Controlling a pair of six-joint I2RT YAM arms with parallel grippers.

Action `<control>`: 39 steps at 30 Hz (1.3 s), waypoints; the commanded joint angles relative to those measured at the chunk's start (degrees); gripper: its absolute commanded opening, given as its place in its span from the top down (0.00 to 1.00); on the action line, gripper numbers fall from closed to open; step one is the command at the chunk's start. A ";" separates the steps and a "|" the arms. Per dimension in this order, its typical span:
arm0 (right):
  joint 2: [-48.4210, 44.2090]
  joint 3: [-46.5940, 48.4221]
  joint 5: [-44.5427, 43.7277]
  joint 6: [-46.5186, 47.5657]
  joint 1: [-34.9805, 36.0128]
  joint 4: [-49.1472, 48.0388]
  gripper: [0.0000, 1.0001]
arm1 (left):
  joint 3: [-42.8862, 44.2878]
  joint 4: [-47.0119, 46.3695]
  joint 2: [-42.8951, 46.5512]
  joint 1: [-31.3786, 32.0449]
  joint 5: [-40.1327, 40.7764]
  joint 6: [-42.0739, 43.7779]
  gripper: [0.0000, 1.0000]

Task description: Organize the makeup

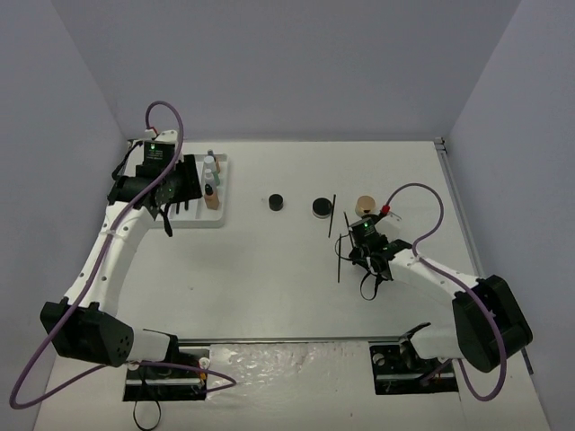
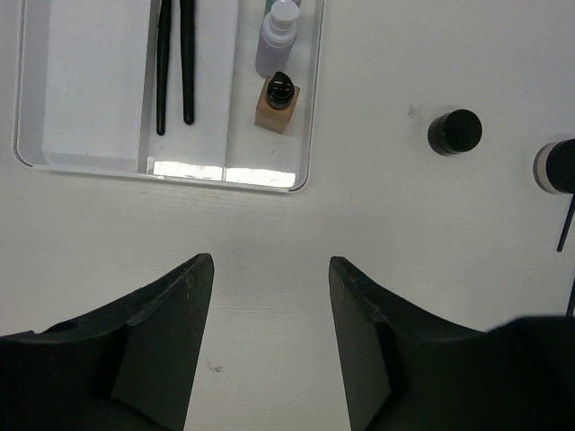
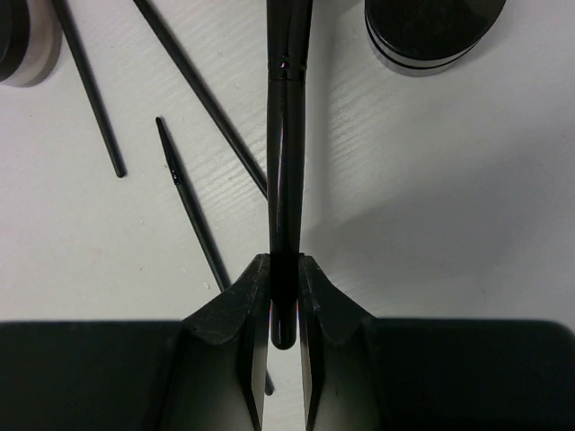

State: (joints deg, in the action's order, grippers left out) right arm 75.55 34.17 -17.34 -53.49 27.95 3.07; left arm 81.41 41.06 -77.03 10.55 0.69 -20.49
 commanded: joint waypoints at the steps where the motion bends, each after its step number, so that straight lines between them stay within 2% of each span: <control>1: -6.03 1.67 -4.06 1.91 1.72 3.57 1.00 | 4.04 -1.07 0.75 2.20 -1.88 -2.13 0.49; 5: -11.01 3.27 -5.97 5.88 6.25 4.21 1.00 | 4.96 -1.56 0.68 4.77 -5.58 -4.40 0.49; 8: -14.29 5.81 -8.93 11.73 12.21 3.34 1.00 | 5.17 -4.23 0.75 7.99 -9.73 -6.76 0.49; 10: -16.00 7.69 -9.37 14.81 15.97 0.96 1.00 | 5.08 -6.03 0.75 9.96 -11.28 -9.06 0.48; 13: -18.23 8.68 -6.07 20.15 17.78 -5.58 1.00 | 5.08 -10.35 0.09 14.54 -13.93 -11.81 0.42; 23: -18.52 10.82 4.64 28.43 18.72 -22.09 1.00 | 5.18 -24.19 -3.38 25.54 -15.54 -17.63 0.35; 31: -16.40 12.23 9.06 28.91 18.96 -27.21 1.00 | 4.03 -31.56 -6.18 30.17 -14.79 -19.49 0.35; 35: -15.86 12.41 10.50 28.56 18.99 -28.43 1.00 | 3.64 -34.20 -7.06 30.81 -15.23 -20.39 0.36; 39: -15.64 12.44 10.68 28.21 18.99 -29.06 1.00 | 3.26 -35.29 -7.61 31.49 -14.92 -20.44 0.47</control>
State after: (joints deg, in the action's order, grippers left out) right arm 59.48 43.58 -7.99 -25.47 46.59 -19.22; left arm 83.75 12.75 -85.20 41.38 -13.97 -39.70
